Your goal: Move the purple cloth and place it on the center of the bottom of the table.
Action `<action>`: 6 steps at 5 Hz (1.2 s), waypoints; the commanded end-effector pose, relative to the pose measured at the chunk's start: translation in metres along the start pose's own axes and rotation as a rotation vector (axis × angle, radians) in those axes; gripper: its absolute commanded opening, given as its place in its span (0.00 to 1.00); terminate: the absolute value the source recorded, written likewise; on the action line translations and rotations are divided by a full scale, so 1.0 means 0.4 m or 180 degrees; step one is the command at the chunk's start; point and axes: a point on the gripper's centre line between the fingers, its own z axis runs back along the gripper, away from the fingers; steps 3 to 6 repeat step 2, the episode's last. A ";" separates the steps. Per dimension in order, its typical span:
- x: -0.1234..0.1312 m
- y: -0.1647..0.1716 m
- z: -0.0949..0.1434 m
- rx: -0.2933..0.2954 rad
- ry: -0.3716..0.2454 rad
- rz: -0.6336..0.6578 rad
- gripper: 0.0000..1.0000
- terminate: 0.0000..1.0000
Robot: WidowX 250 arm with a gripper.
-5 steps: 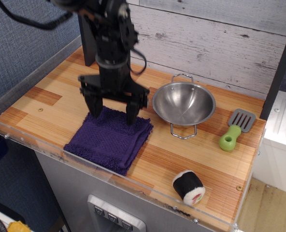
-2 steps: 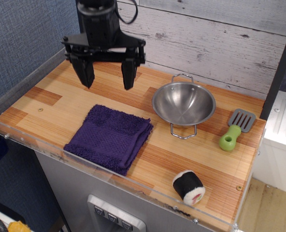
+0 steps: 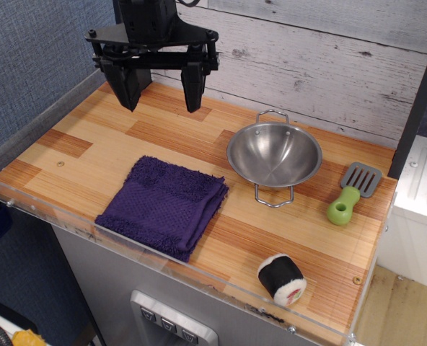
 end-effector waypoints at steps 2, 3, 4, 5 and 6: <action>0.010 0.004 0.033 -0.0031 -0.0145 -0.0002 1.00 1.00; 0.010 0.004 0.033 -0.0031 -0.0145 -0.0002 1.00 1.00; 0.010 0.004 0.033 -0.0031 -0.0145 -0.0002 1.00 1.00; 0.010 0.004 0.033 -0.0031 -0.0145 -0.0002 1.00 1.00; 0.010 0.004 0.033 -0.0031 -0.0145 -0.0002 1.00 1.00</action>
